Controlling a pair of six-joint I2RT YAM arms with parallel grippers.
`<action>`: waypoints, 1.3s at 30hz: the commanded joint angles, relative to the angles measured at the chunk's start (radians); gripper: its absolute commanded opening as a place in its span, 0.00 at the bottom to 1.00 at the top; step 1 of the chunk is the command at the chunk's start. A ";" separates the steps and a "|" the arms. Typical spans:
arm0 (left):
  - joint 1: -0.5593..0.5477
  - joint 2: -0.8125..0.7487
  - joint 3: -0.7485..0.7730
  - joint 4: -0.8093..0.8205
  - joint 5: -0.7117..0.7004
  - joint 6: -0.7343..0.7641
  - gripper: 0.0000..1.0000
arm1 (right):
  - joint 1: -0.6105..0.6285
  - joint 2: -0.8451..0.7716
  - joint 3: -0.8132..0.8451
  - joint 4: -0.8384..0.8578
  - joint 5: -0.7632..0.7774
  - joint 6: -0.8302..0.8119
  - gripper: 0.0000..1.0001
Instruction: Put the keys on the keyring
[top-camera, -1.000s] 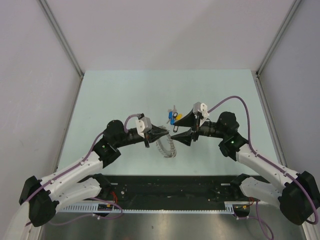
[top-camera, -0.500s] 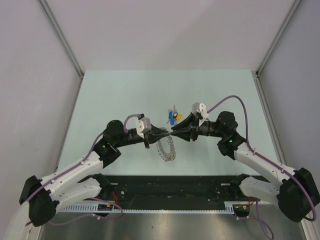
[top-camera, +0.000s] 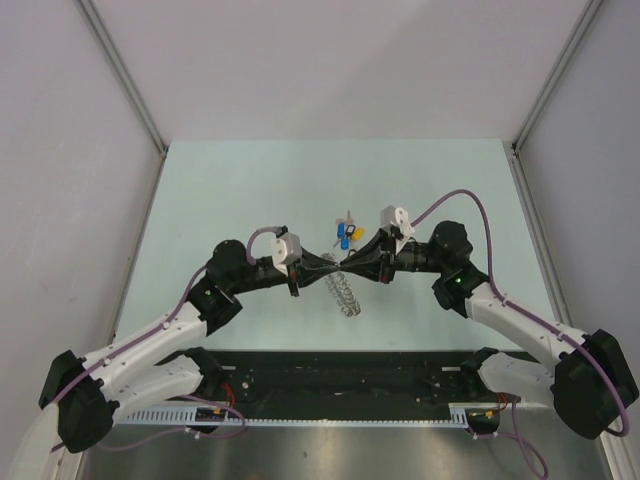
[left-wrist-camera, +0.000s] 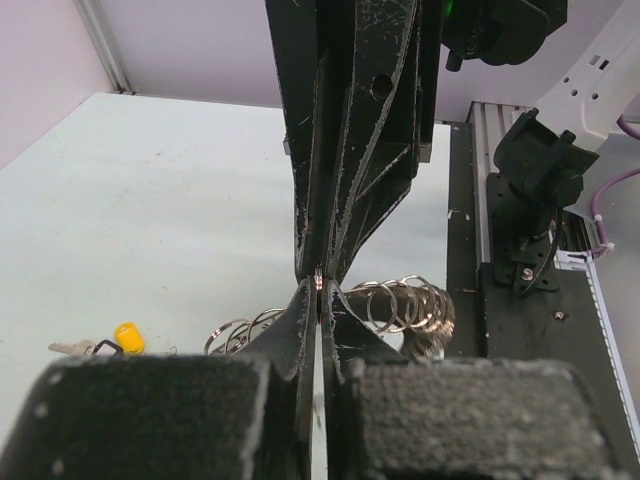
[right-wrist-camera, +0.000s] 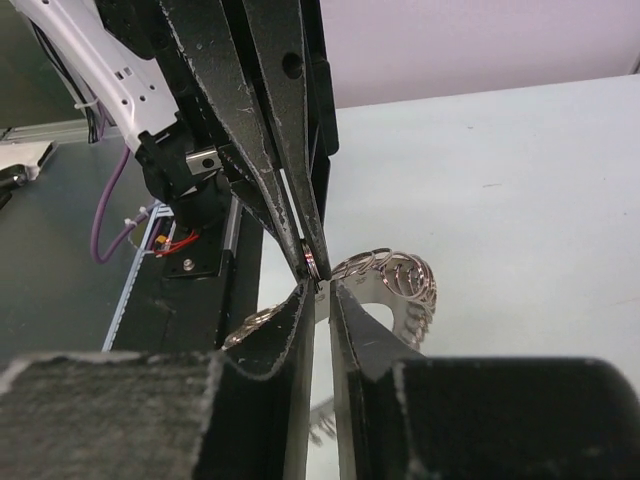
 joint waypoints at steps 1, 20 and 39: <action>0.006 0.004 0.006 0.087 0.035 -0.025 0.02 | 0.013 0.008 0.050 0.065 -0.038 0.013 0.14; 0.015 0.047 0.019 0.081 0.037 -0.052 0.05 | 0.038 0.027 0.072 0.065 -0.119 0.012 0.00; 0.048 0.036 0.078 -0.062 -0.074 -0.016 0.46 | -0.094 -0.046 0.131 -0.444 0.114 -0.252 0.00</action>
